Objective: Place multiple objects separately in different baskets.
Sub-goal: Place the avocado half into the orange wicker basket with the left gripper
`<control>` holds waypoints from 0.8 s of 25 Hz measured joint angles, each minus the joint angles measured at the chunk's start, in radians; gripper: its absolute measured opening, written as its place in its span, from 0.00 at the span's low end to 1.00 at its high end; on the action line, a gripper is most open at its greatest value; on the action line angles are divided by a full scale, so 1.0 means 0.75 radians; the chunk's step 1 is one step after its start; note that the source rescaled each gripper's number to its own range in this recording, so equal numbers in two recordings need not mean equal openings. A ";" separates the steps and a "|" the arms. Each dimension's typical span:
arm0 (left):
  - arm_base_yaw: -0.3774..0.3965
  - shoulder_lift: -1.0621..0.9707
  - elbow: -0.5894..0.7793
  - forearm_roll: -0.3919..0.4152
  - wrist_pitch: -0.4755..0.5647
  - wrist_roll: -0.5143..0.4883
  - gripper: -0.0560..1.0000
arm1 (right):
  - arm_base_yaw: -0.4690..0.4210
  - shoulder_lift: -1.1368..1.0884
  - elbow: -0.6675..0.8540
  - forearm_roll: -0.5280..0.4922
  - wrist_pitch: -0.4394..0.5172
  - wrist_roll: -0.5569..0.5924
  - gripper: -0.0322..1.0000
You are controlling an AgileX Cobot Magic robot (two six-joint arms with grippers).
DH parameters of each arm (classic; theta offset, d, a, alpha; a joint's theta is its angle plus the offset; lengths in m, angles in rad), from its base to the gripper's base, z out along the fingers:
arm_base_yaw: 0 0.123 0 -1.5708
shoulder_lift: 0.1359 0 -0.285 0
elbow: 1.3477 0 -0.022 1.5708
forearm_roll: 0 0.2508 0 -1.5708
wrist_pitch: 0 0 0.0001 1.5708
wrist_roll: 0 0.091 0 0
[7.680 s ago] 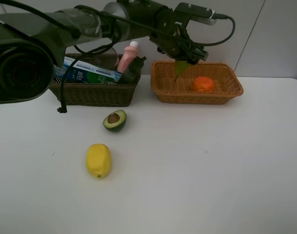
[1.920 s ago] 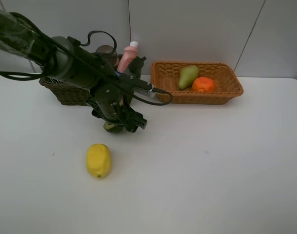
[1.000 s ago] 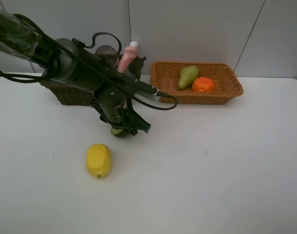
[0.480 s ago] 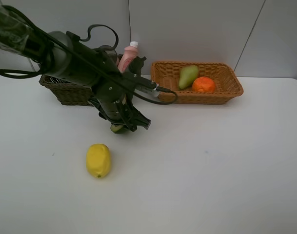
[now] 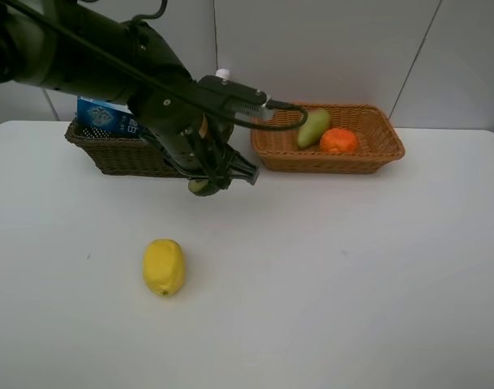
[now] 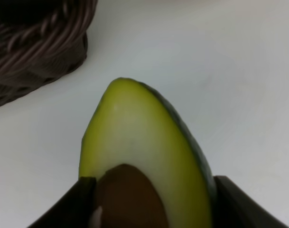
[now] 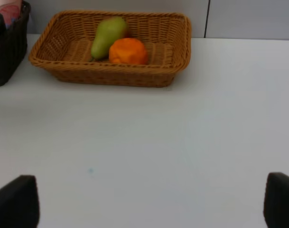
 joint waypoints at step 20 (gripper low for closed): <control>-0.070 0.175 -0.528 -0.014 -0.091 0.173 0.65 | 0.000 0.000 0.000 0.000 0.000 0.000 1.00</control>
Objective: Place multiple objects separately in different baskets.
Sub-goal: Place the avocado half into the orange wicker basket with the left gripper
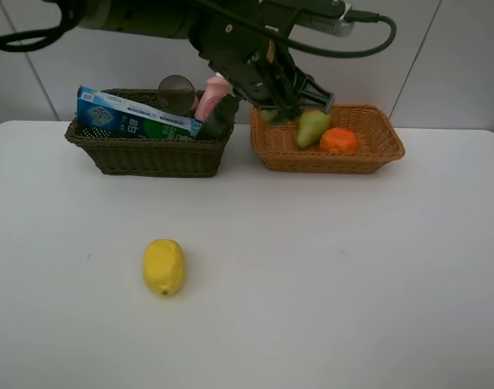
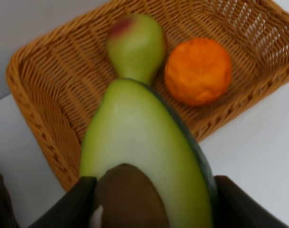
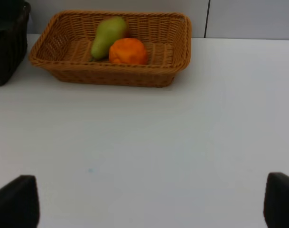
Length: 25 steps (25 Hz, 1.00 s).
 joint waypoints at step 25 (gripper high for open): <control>0.116 0.571 -0.541 0.077 -0.009 0.107 0.65 | 0.000 0.000 0.000 0.000 0.000 0.000 1.00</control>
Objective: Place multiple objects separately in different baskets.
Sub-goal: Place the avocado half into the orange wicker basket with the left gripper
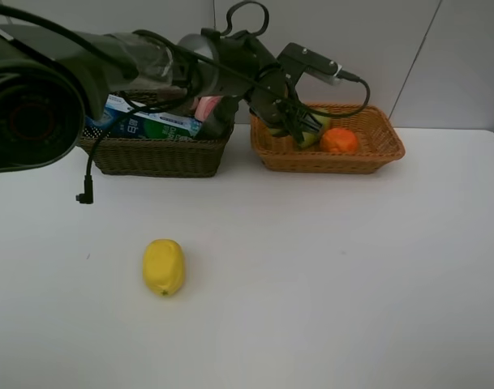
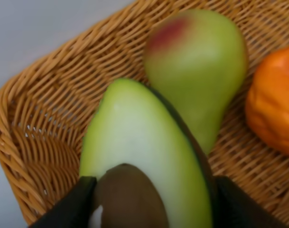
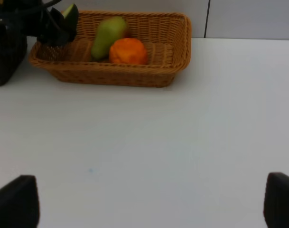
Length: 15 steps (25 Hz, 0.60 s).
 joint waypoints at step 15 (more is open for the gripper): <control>0.000 0.014 0.000 -0.045 -0.057 0.000 0.67 | 0.000 0.000 0.000 0.000 0.000 0.000 1.00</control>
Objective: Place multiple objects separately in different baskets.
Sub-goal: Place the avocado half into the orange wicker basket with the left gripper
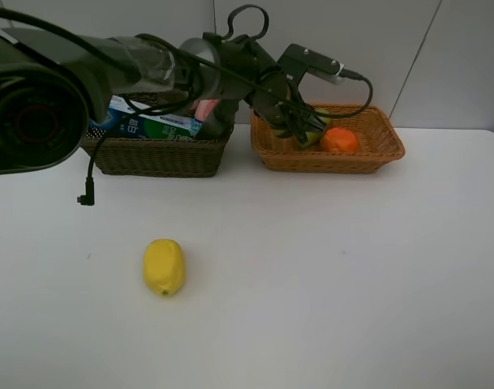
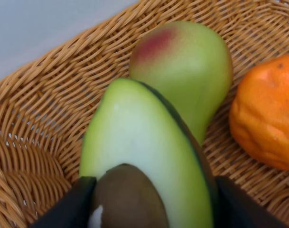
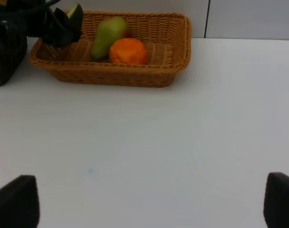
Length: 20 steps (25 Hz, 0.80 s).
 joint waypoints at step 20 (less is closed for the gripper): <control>-0.005 0.000 0.000 -0.043 0.056 0.059 1.00 | 0.000 0.000 0.000 0.000 0.000 0.000 1.00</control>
